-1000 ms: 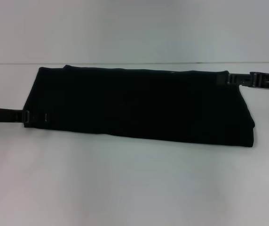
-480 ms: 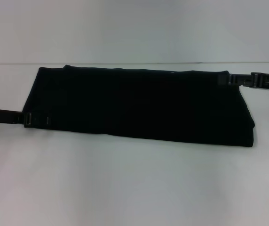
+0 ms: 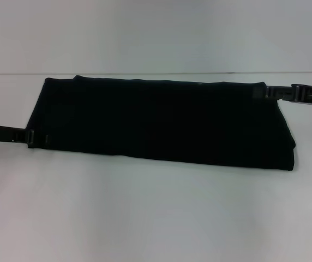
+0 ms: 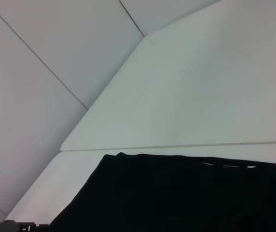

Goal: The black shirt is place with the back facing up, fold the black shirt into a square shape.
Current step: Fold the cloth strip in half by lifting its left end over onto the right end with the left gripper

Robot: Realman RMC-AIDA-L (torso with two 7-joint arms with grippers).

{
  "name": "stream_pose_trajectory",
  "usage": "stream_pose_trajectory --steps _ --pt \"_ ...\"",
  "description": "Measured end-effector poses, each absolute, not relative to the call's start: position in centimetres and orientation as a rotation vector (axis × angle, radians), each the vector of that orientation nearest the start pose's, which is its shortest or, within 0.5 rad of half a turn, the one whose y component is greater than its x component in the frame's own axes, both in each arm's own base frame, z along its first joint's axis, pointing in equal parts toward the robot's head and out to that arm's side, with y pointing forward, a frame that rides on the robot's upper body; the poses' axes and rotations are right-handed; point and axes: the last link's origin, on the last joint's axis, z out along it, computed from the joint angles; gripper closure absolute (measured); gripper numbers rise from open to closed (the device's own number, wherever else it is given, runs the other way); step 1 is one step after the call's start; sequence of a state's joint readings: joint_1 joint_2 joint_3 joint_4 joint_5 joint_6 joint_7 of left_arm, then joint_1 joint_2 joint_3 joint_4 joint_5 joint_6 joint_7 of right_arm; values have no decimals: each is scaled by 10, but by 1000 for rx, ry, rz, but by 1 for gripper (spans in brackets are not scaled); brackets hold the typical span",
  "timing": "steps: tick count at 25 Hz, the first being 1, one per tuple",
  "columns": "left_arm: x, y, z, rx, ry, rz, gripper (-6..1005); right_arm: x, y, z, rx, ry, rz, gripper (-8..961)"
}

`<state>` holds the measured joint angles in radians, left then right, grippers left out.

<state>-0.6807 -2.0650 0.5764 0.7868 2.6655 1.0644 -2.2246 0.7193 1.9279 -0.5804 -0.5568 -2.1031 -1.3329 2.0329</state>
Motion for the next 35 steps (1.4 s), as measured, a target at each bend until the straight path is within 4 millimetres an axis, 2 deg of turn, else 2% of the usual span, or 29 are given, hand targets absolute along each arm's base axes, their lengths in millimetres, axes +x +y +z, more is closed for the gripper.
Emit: stream_pose_trajectory --steps 8,15,21,35 --pt "-318 406 47 -2062 -1309 -22 459 259 411 58 -2332 1349 666 206" --pt "-319 407 46 -2062 -1299 -4 765 263 410 59 -2325 1371 647 206" --pt "-318 407 45 -2067 -1299 -5 1001 280 403 57 -2298 1504 463 207" --pt "-315 409 45 -2070 -1292 -7 999 320 370 61 -2178 1726 393 208"
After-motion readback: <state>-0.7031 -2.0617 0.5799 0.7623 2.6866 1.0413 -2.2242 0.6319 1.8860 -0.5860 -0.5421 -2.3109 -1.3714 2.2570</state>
